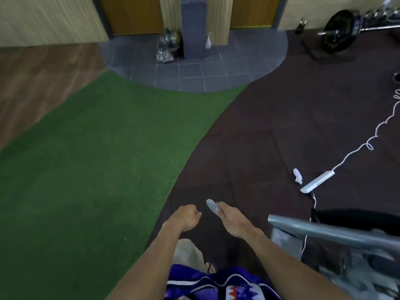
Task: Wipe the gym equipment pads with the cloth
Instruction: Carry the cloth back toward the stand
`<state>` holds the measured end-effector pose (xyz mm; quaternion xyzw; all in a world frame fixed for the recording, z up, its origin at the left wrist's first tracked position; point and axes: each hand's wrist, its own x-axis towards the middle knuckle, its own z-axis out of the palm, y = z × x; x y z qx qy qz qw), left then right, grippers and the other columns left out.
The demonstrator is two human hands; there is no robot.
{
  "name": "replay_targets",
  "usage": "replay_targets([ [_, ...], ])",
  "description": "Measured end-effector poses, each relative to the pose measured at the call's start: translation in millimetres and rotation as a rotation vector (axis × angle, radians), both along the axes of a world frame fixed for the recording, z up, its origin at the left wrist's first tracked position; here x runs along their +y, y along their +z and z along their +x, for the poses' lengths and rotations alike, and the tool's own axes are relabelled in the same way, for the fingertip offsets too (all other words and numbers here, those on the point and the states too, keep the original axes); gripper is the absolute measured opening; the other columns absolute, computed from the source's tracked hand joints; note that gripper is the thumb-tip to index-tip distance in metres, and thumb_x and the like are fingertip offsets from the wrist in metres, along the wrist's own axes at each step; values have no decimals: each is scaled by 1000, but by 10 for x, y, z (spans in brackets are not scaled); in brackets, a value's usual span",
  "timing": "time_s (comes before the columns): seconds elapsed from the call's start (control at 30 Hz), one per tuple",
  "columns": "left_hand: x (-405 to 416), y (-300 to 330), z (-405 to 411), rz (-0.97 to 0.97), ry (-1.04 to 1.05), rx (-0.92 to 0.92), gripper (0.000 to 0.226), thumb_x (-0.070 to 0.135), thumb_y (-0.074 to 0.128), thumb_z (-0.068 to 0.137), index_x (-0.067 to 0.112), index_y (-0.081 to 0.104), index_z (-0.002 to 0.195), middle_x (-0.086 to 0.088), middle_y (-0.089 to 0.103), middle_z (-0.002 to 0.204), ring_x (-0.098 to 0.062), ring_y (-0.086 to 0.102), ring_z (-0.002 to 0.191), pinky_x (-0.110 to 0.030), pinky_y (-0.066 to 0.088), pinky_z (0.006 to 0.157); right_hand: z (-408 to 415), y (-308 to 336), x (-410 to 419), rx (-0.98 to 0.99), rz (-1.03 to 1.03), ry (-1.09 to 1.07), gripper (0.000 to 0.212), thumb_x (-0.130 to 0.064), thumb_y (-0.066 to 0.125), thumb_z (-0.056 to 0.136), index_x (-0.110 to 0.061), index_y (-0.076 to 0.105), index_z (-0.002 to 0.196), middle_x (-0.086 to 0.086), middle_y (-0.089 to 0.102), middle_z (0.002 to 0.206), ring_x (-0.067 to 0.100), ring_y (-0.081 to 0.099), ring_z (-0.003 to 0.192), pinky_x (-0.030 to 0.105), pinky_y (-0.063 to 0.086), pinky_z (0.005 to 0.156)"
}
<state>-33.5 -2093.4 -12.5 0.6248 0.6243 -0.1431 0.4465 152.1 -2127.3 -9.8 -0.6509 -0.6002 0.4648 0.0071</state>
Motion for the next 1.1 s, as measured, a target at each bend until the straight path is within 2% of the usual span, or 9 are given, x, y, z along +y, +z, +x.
replay_targets([
  [0.23,2139,-217,304,-4,-40,2,33,32,44,103,8,62,115,-13,66,121,-31,62,111,-37,47,90,278,-147,2087,44,22,-7,44,-42,28,107,-16,50,135,4,63,97,12,54,68,26,37,59],
  [0.37,3479,-230,477,-22,-58,22,38,35,43,104,7,60,123,-14,64,126,-30,61,114,-37,47,93,445,-129,3354,11,9,-6,42,-39,27,108,-15,49,135,12,68,106,26,65,87,36,44,69],
  [0.47,4391,-103,619,-22,-73,3,38,36,42,104,7,61,120,-13,65,122,-30,62,111,-38,49,94,549,-13,4266,25,31,-30,44,-41,26,107,-17,47,137,14,71,102,29,67,85,44,51,74],
  [0.6,5575,-89,780,-23,-83,-6,40,36,41,104,4,61,116,-16,66,119,-31,63,109,-39,49,92,697,4,5470,15,32,-59,44,-44,27,106,-19,49,136,11,72,103,29,69,91,43,52,77],
  [0.73,6808,-152,930,-36,-80,-2,40,34,40,105,2,60,116,-17,65,120,-32,63,111,-39,50,92,857,-90,6771,26,35,-18,41,-34,31,108,-12,52,136,10,69,116,24,66,102,38,52,88],
  [0.8,7485,-154,1025,-24,-62,-16,39,34,39,106,3,59,117,-16,64,120,-30,63,110,-40,51,95,949,-132,7474,29,35,20,37,-31,36,107,-10,52,133,11,71,109,22,67,89,34,53,78],
  [0.9,8447,-143,1130,-40,-30,-22,39,33,38,107,1,58,117,-16,62,113,-26,61,101,-39,51,97,1071,-99,8506,20,57,95,41,-32,32,108,-6,49,136,9,67,101,14,60,74,23,42,60],
  [0.97,9110,-116,1195,-8,-19,-13,38,34,38,107,3,58,116,-14,63,116,-25,61,105,-41,50,100,1147,-76,9187,51,36,113,47,-37,27,108,-9,45,142,11,67,110,15,58,78,20,40,57],
  [1.1,10231,-152,1199,-28,20,10,39,34,37,106,4,59,119,-15,63,123,-28,61,112,-42,49,101,1193,-73,10376,74,9,130,48,-40,28,107,-14,44,144,12,66,125,27,65,103,39,52,84],
])
